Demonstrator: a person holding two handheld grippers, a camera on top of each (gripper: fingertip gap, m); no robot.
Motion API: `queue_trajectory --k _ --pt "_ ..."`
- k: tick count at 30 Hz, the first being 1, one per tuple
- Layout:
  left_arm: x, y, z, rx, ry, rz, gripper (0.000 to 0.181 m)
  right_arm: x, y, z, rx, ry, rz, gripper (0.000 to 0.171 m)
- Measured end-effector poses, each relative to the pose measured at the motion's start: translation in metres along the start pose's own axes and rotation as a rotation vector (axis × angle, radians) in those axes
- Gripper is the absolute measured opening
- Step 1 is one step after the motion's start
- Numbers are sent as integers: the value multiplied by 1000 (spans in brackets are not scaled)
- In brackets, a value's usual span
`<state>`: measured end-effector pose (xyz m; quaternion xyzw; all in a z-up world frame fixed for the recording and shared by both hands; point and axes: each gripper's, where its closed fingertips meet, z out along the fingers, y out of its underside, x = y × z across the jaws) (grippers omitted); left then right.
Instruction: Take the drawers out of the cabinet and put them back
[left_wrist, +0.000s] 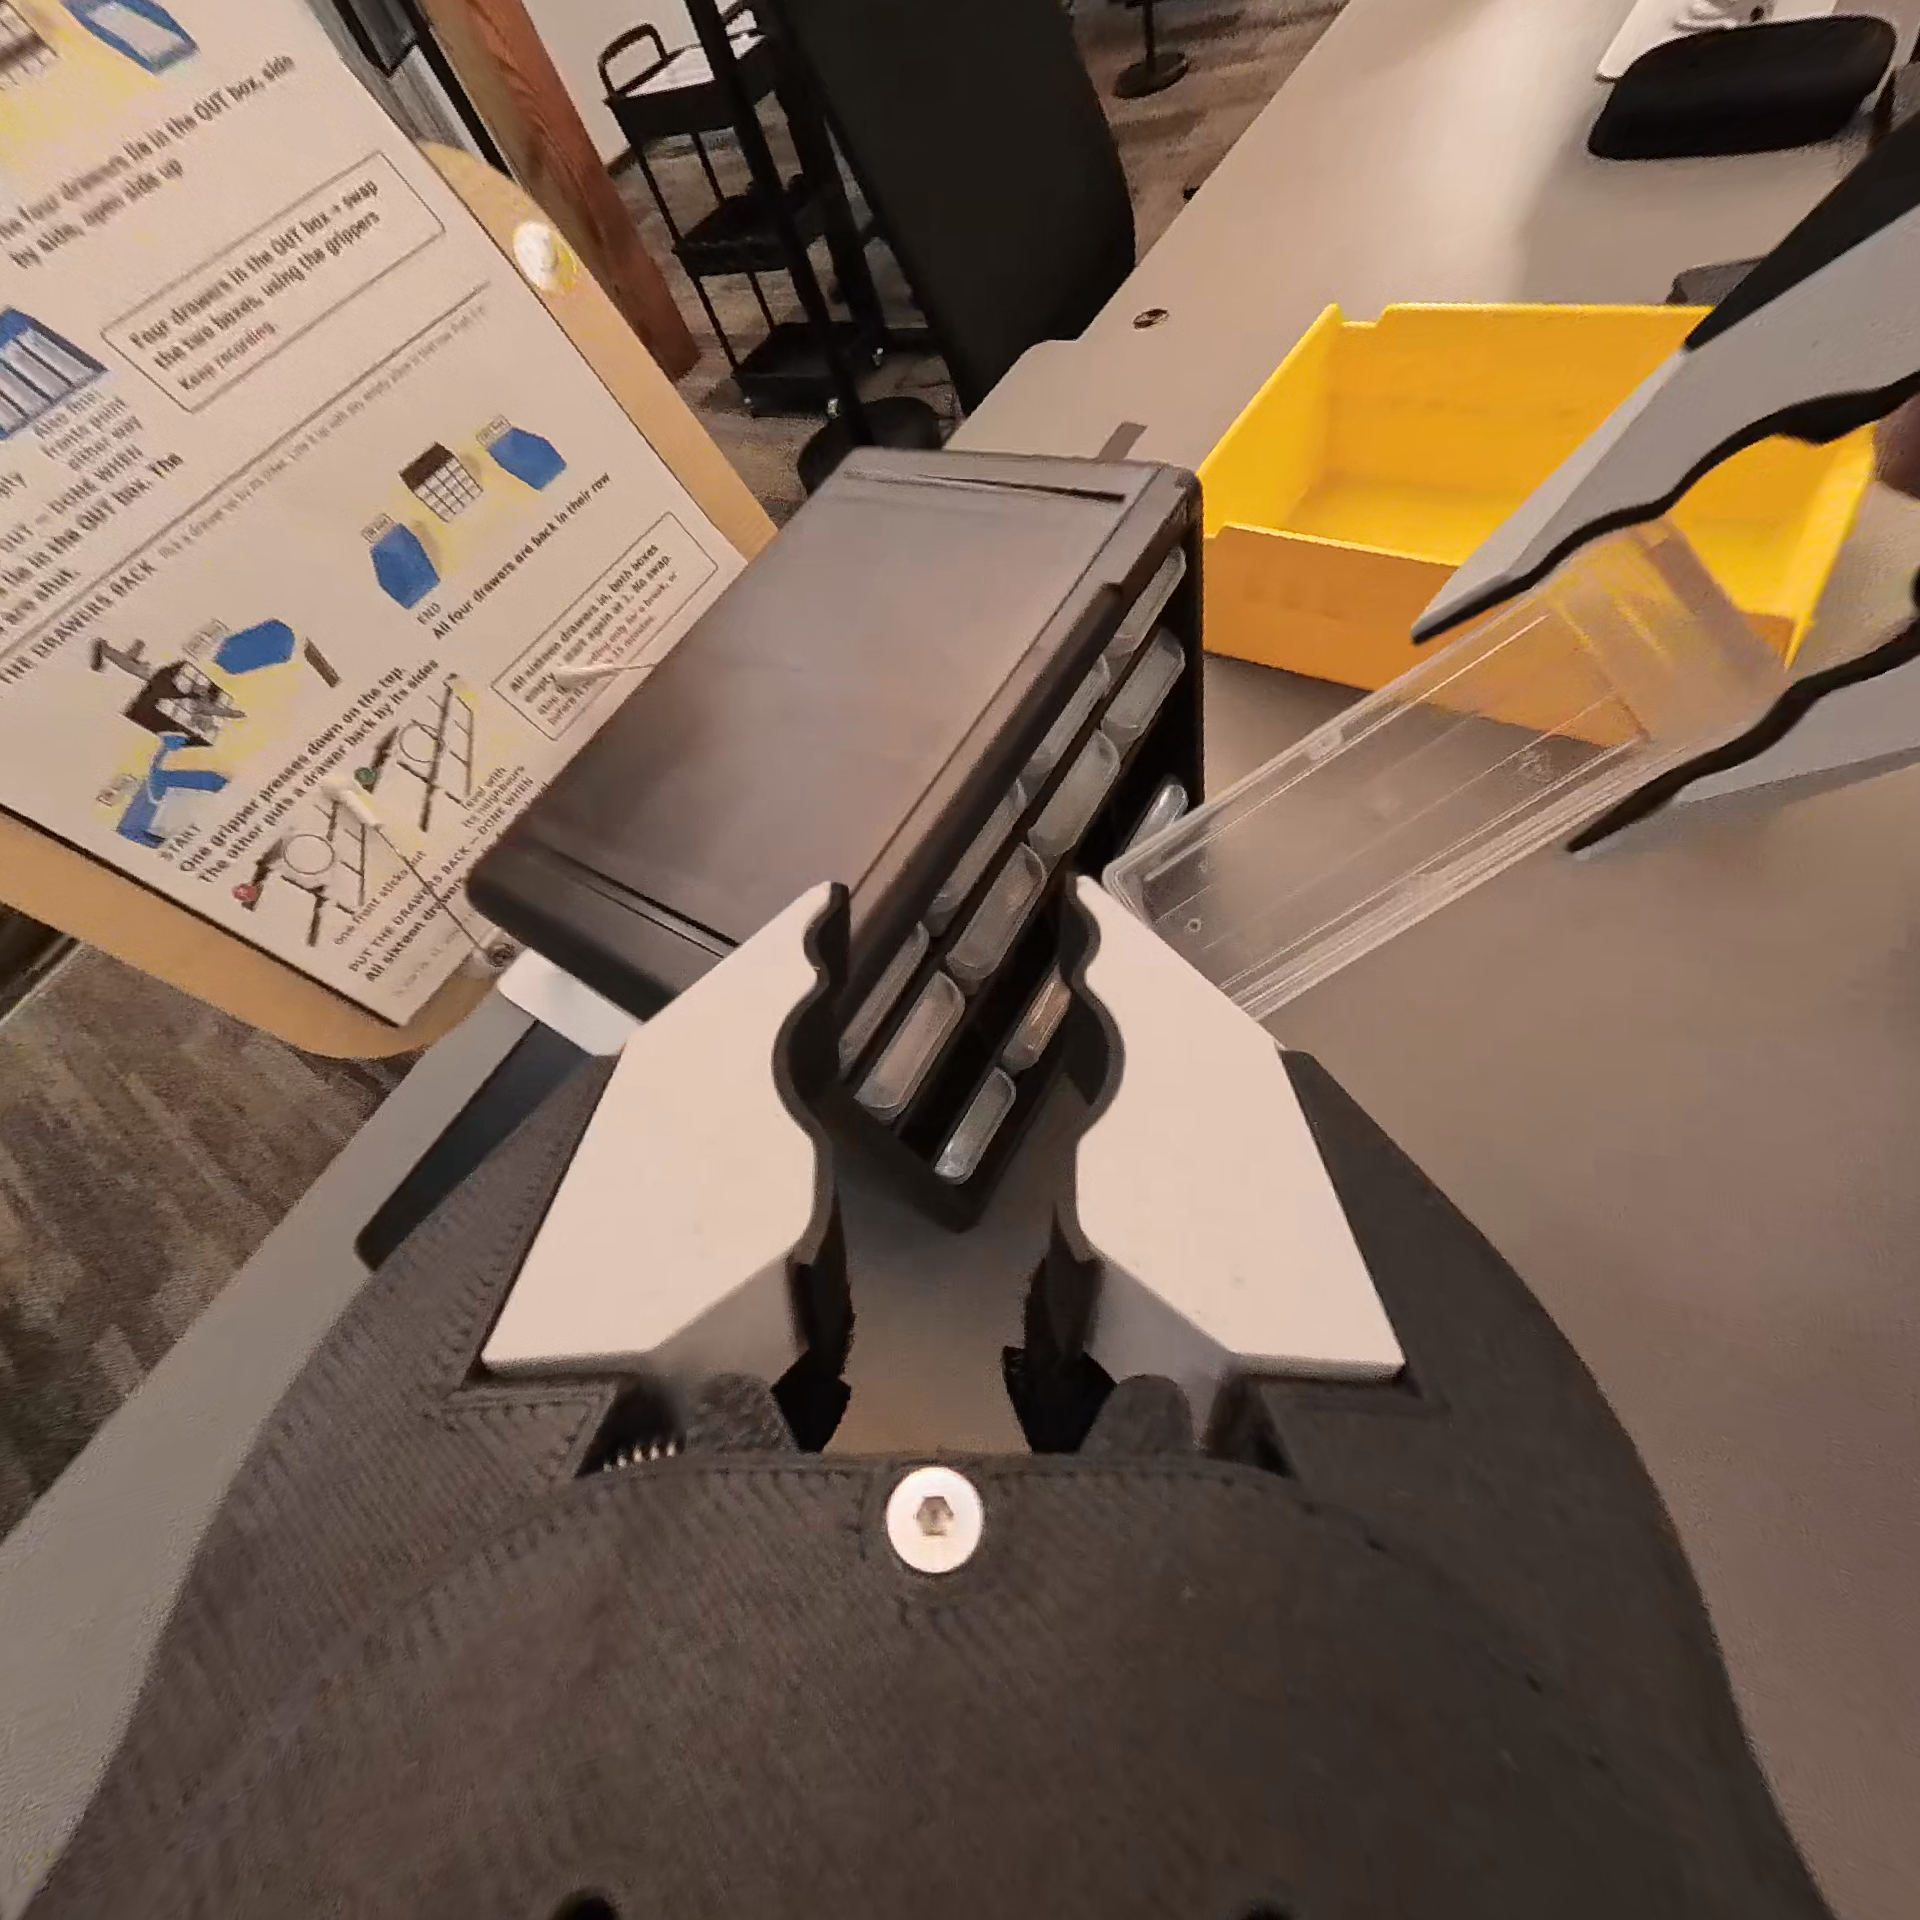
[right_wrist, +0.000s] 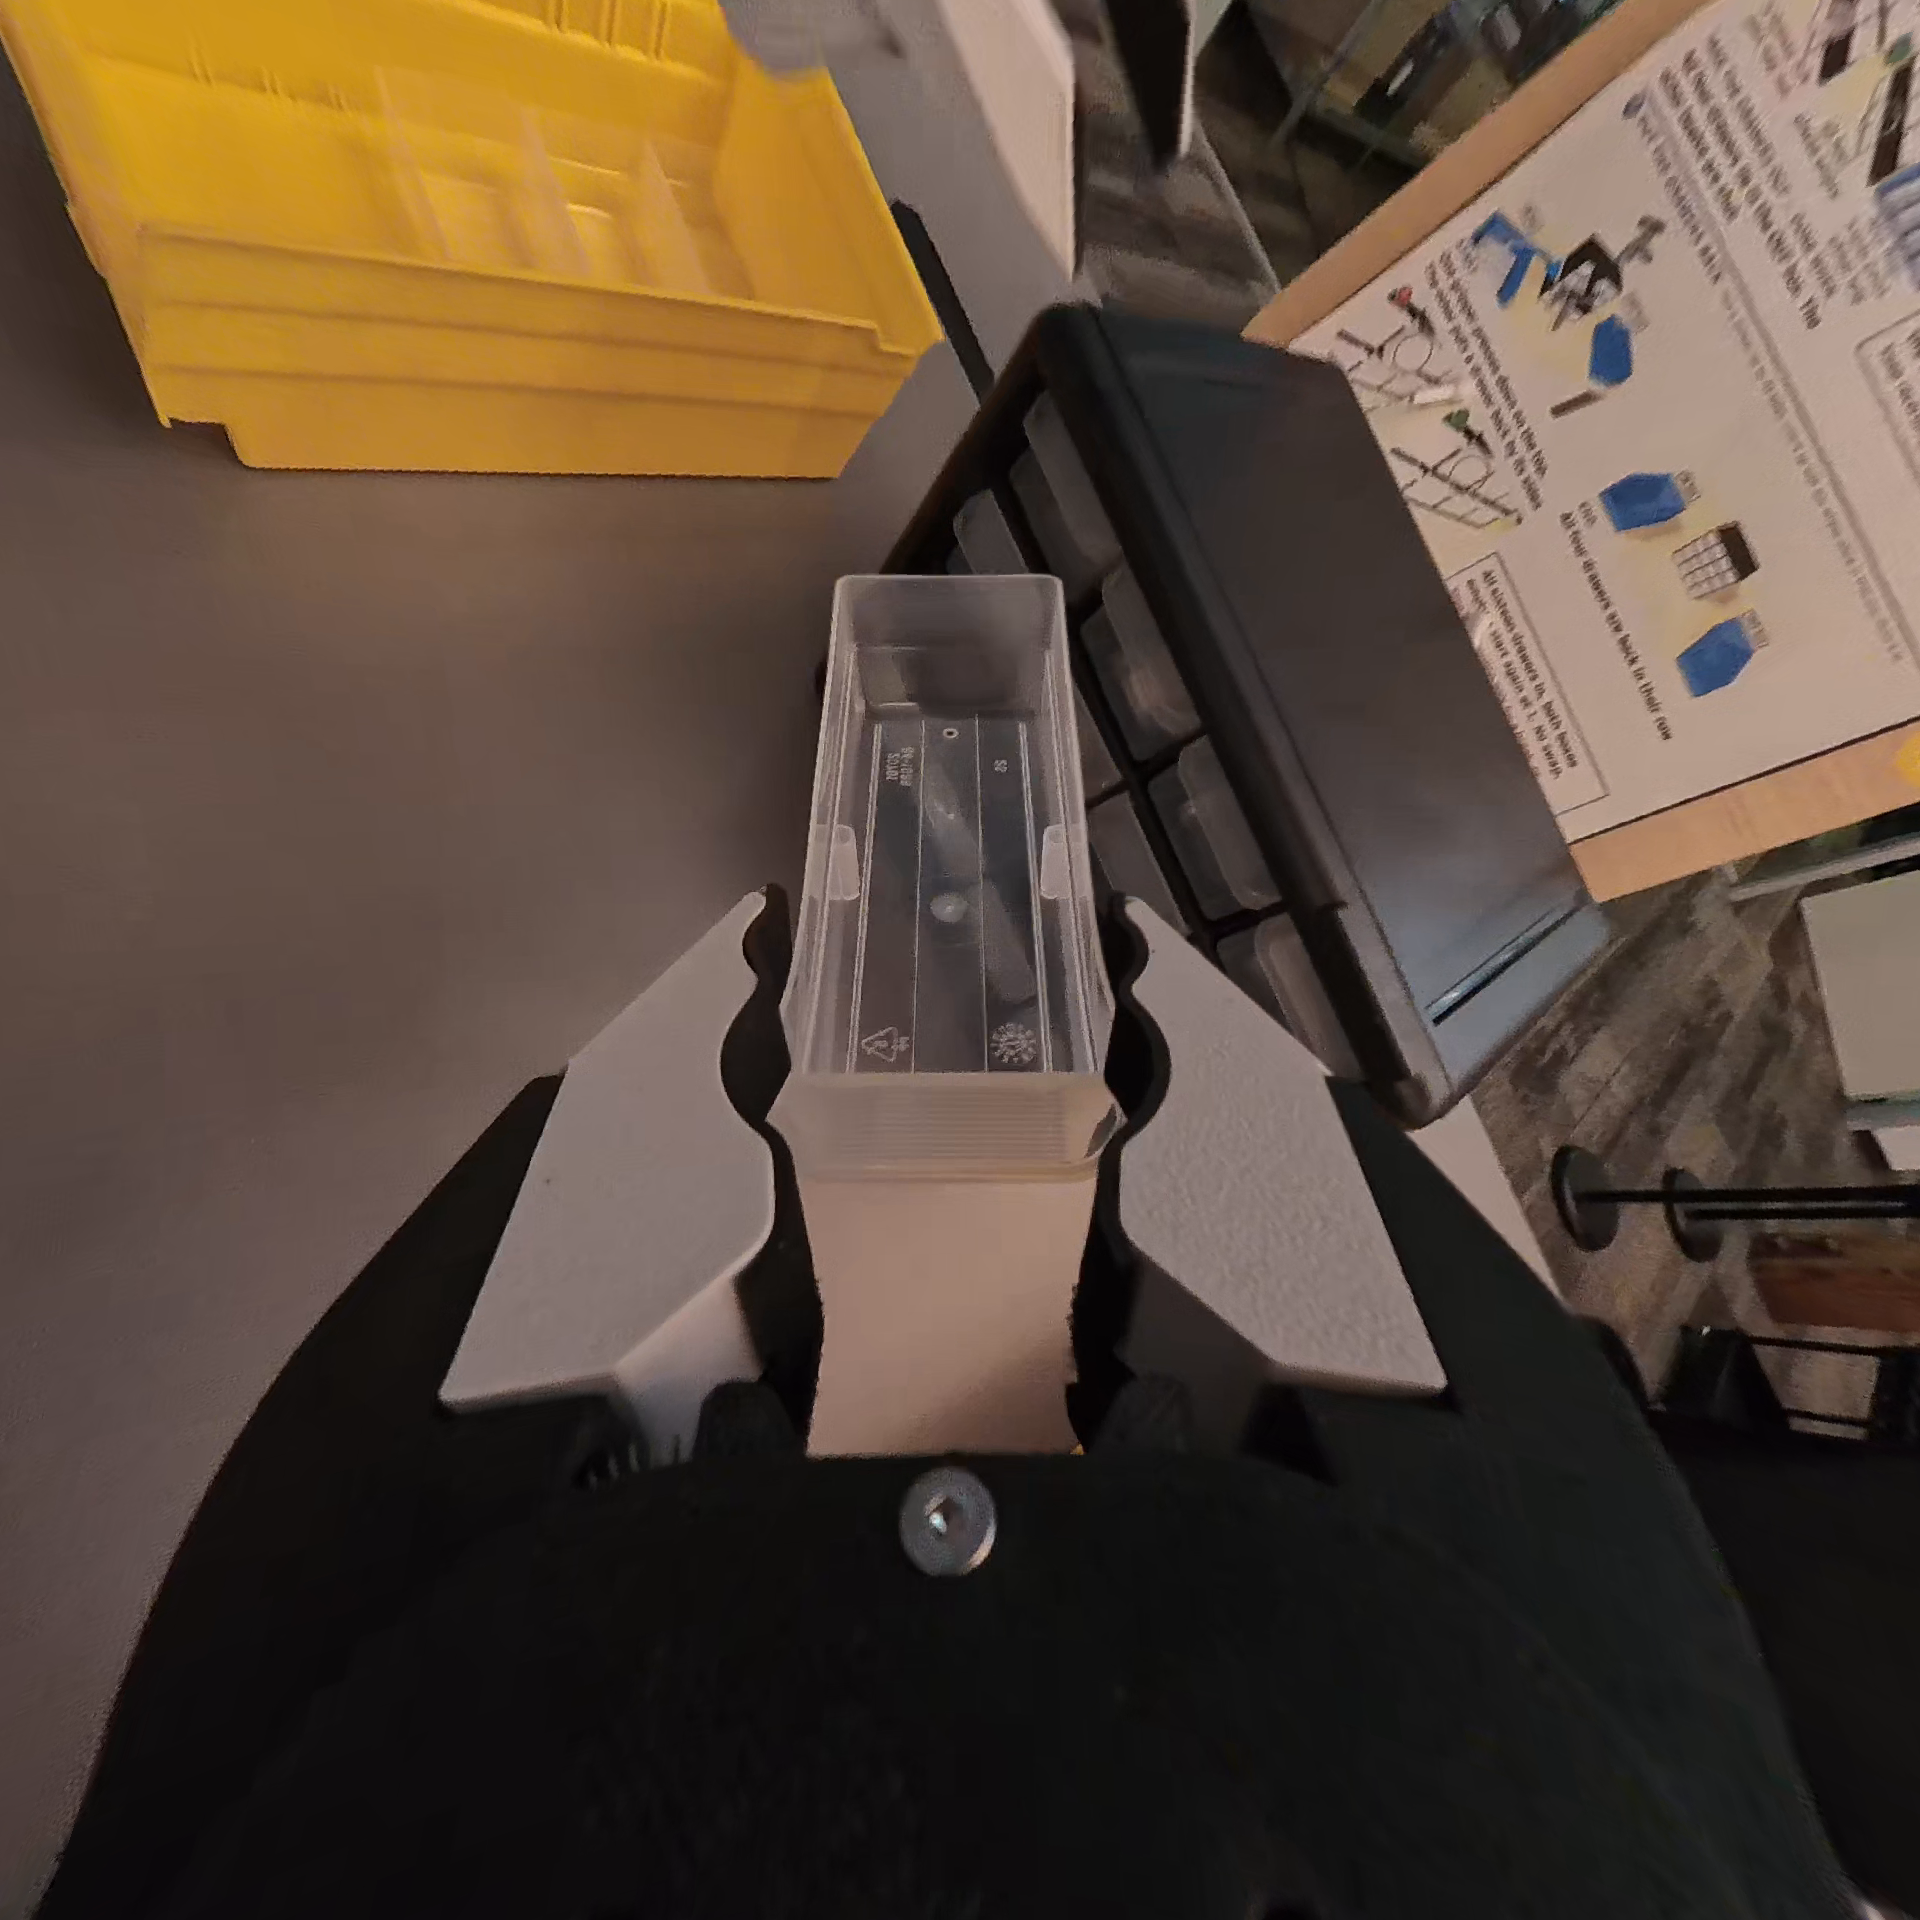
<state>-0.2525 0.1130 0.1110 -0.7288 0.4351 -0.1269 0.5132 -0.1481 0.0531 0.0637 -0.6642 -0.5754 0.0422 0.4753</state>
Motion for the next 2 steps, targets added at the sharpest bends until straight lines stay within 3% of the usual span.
queue_trajectory --k 1,2 --pt "3 4 3 9 19 -17 40 -2 -4 -3 15 3 -16 59" --pt "5 7 5 17 34 -36 41 -4 -7 -5 26 5 -27 59"
